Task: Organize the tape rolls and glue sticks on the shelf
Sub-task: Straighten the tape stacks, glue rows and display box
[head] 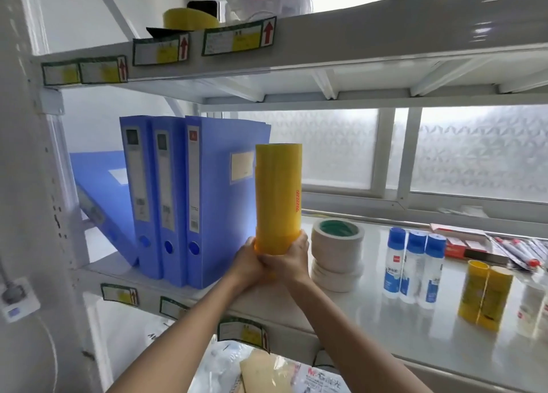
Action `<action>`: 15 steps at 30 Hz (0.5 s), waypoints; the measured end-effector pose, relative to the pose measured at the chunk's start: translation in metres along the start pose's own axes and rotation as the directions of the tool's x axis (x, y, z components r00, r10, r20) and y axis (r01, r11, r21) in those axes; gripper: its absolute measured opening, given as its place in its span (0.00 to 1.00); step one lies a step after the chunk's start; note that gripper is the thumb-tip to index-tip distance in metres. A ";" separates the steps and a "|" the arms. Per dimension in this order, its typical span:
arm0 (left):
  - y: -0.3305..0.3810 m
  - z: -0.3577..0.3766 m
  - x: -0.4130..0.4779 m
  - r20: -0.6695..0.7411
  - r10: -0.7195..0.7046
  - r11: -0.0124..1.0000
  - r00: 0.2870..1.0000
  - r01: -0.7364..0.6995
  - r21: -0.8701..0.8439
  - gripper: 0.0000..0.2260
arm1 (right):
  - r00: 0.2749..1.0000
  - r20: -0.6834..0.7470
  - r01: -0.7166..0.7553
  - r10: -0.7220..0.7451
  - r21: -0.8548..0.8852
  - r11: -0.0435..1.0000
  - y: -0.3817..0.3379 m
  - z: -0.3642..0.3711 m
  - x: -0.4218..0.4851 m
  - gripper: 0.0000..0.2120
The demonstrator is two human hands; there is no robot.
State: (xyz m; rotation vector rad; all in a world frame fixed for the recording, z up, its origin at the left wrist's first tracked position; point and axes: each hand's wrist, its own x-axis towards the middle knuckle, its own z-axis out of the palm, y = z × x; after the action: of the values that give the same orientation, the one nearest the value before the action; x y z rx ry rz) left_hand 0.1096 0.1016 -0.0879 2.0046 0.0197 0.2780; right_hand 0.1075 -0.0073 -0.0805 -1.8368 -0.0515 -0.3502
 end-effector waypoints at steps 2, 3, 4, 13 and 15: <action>-0.005 0.001 0.004 0.003 0.015 0.999 1.000 -0.015 0.048 0.28 | 1.000 -0.002 0.015 -0.014 0.038 0.999 0.005 0.003 0.003 0.58; -0.009 0.002 0.007 0.005 0.021 0.997 1.000 -0.021 0.075 0.27 | 1.000 0.003 0.024 -0.024 0.049 0.998 0.008 0.003 0.004 0.58; -0.014 0.002 0.011 0.010 0.024 0.995 1.000 -0.025 0.092 0.26 | 0.999 0.009 0.034 -0.035 0.054 0.998 0.009 0.002 0.005 0.57; -0.002 0.005 -0.002 -0.012 0.074 0.990 0.997 -0.072 0.123 0.32 | 0.995 0.021 0.100 -0.099 -0.060 0.993 0.016 -0.005 0.007 0.42; -0.002 0.004 -0.003 -0.006 0.074 0.989 0.997 -0.073 0.130 0.32 | 0.995 0.018 0.097 -0.096 -0.055 0.994 0.015 -0.003 0.008 0.43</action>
State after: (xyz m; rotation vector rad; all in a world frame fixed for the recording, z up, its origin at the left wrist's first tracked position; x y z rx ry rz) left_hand 0.1075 0.0987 -0.0921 2.1362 -0.0303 0.3420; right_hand 0.1173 -0.0156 -0.0918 -1.8967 -0.1430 -0.4084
